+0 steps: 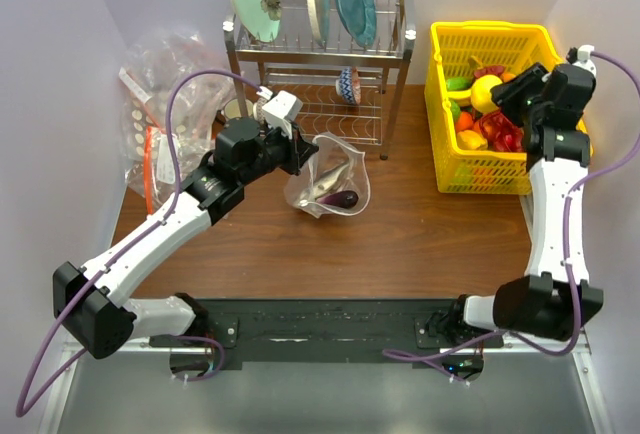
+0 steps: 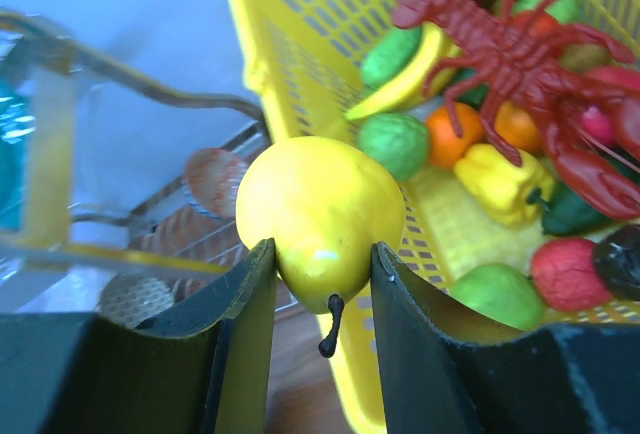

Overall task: Place the food in the zip-top bag and seal the zipper
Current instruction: Pick up the fake fruit from the bin, then place the fake fruit in the zipper food storage bag.

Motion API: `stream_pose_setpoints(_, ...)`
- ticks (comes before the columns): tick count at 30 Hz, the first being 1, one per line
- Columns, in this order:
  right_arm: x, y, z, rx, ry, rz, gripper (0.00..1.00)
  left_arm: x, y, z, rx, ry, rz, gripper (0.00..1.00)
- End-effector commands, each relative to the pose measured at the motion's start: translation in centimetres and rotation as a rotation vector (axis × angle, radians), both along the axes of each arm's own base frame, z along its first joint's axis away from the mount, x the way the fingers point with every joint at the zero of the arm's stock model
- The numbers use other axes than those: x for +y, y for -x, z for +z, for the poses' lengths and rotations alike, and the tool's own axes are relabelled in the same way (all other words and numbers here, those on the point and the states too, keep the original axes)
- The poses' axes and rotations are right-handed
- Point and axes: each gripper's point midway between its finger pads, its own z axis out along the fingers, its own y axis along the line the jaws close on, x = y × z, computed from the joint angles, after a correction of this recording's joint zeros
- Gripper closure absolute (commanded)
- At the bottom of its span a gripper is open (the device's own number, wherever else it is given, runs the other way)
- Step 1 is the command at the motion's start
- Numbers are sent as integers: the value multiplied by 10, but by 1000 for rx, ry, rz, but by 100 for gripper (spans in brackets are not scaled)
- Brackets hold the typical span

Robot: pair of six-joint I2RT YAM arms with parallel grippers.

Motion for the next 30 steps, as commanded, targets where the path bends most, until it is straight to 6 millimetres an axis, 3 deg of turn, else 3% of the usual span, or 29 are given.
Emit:
stream_pose_setpoints(1,27,15,38,-149,-8,124,68,1,0,24,-81,33,-5,100)
stream_pose_setpoints(2,33,21,50,-188,-7,146,68,2,-1,24,-80,32,-2,100)
stream_pose_setpoints(6,70,34,64,-242,-44,287,69,3,-2,24,-84,23,7,100)
stream_pose_setpoints(13,164,63,69,-293,-85,577,69,2,-7,13,-67,-1,15,100)
stream_pose_setpoints(17,202,83,68,-301,-106,723,68,2,-6,18,-74,3,13,100)
stream_pose_setpoints(21,242,108,50,-278,-167,915,68,5,-7,17,-75,-1,28,100)
stream_pose_setpoints(30,281,141,15,-207,-193,1077,66,3,-10,10,-60,-19,31,100)
